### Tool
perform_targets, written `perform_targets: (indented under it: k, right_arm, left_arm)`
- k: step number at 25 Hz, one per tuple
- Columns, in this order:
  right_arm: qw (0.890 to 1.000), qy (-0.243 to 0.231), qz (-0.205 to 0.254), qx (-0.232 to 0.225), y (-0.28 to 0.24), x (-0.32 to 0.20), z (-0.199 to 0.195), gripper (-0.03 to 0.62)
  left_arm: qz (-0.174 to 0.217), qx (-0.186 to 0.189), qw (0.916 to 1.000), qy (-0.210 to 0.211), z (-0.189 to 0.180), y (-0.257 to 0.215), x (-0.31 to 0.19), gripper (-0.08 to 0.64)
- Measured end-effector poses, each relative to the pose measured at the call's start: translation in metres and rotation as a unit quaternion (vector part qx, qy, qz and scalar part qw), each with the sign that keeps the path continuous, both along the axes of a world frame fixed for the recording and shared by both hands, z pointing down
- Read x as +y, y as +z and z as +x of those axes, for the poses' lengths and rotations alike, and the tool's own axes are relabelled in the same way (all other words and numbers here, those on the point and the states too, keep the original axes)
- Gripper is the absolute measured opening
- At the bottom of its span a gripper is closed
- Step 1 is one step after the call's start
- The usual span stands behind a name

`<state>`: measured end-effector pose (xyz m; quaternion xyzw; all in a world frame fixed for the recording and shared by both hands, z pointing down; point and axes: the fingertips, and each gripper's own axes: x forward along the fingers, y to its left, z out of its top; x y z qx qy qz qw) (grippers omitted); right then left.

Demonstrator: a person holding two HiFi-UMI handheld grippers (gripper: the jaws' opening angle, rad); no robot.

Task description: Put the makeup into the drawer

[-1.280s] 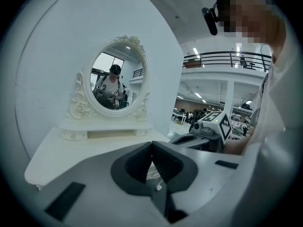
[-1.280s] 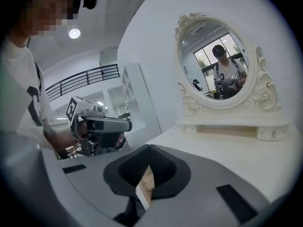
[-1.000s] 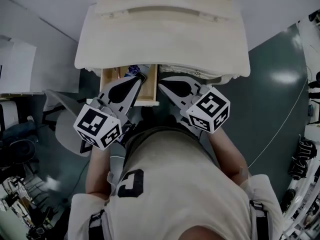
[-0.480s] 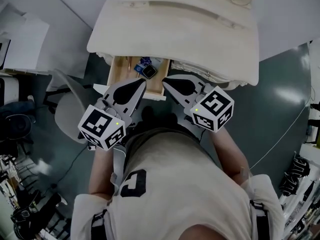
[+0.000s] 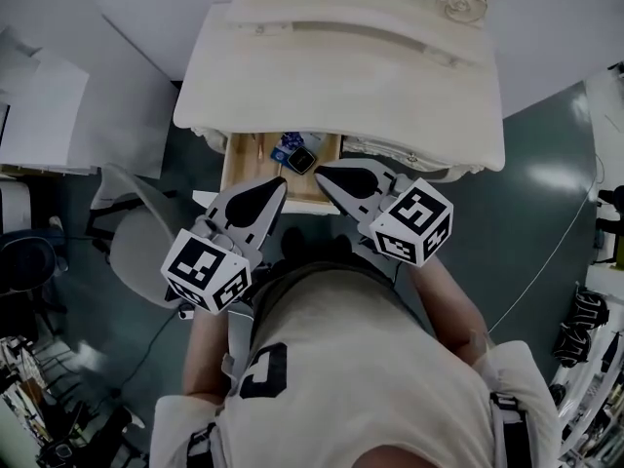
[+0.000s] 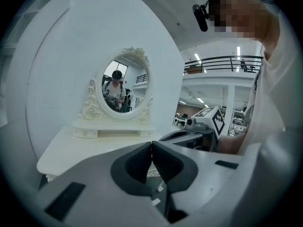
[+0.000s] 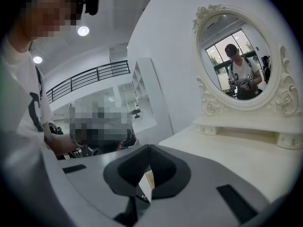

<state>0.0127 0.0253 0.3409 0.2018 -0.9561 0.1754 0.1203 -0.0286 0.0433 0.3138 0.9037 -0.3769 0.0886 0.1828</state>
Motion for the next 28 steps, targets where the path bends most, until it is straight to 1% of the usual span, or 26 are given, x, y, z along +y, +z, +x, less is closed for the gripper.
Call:
perform_targets:
  k: [5, 13, 19, 28]
  right_arm:
    - [1.000, 0.017, -0.005, 0.008, 0.005, -0.001, -0.009, 0.028]
    - [0.999, 0.041, -0.013, 0.007, 0.007, 0.002, -0.009, 0.028]
    - [0.999, 0.047, -0.012, 0.006, 0.007, 0.003, -0.010, 0.028]
    - [0.998, 0.055, -0.013, 0.009, 0.006, 0.006, -0.013, 0.028]
  left_arm:
    - [-0.005, 0.005, 0.9999, 0.010, -0.016, 0.003, -0.004, 0.058]
    - [-0.005, 0.004, 0.9996, 0.027, -0.021, 0.005, -0.005, 0.058]
    - [-0.005, 0.002, 0.9994, 0.036, -0.022, 0.005, -0.006, 0.058]
    - [-0.003, 0.002, 0.9993, 0.037, -0.031, 0.004, -0.006, 0.058]
